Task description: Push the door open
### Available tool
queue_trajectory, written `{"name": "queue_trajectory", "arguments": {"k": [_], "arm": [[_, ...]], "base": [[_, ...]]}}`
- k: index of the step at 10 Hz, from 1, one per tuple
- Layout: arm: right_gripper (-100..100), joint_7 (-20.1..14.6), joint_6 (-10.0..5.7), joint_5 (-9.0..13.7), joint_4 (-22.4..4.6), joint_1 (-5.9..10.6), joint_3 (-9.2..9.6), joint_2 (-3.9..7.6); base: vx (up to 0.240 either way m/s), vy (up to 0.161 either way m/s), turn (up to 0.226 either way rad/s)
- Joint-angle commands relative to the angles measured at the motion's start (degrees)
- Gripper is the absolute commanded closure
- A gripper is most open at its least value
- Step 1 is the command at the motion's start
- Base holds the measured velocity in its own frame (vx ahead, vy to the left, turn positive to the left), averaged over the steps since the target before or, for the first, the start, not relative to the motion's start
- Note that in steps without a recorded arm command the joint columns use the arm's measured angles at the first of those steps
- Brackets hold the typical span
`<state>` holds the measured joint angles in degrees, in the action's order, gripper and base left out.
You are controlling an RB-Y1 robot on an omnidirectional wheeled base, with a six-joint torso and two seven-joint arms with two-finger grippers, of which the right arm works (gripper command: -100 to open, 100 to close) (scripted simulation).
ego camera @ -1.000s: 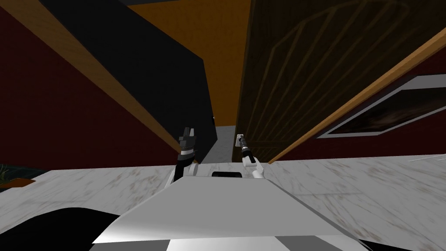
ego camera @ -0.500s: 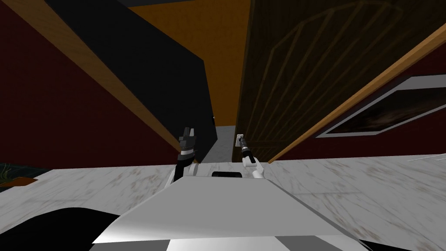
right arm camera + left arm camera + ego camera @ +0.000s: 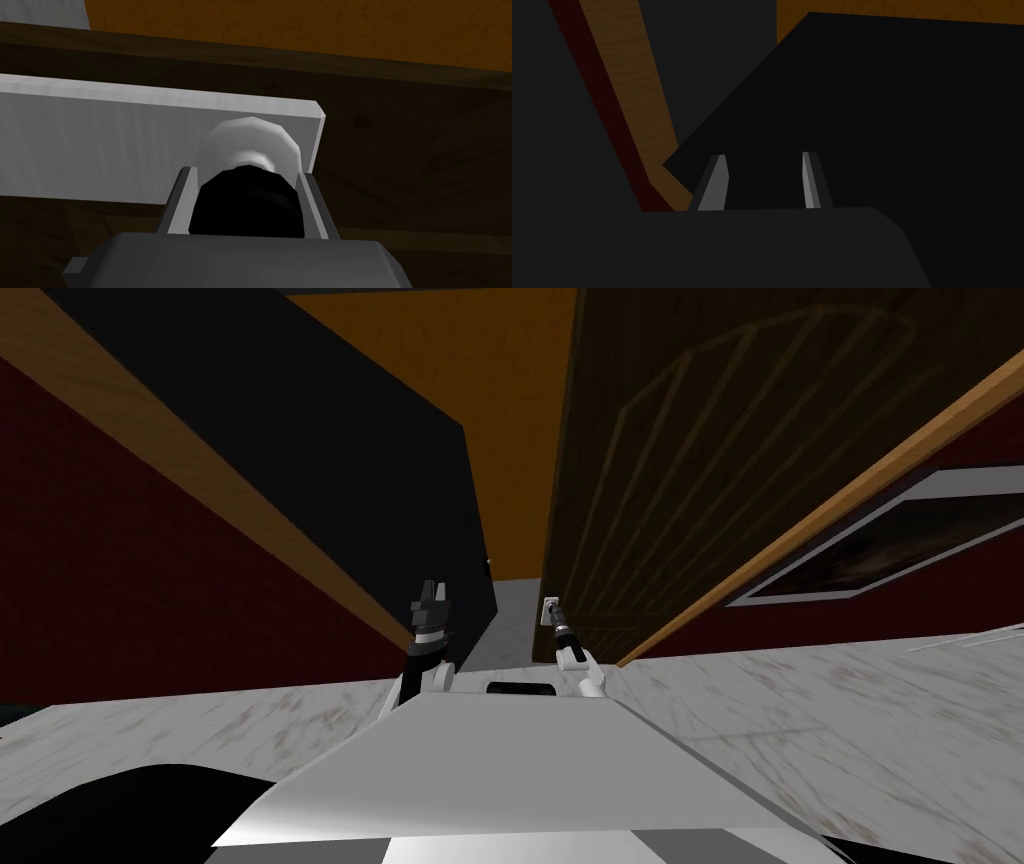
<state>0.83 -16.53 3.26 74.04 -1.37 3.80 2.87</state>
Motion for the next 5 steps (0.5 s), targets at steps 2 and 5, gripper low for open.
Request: {"name": "queue_trajectory", "arguments": {"k": [2, 5], "arm": [[100, 1.0, -0.32, 0.5, -0.4, 1.18, -1.07, 0.36], [100, 2.4, -0.55, 1.3, -1.9, 2.58, -2.02, 0.26]], "base": [[0.194, 0.059, -0.118], [0.200, 0.078, -0.175]]}}
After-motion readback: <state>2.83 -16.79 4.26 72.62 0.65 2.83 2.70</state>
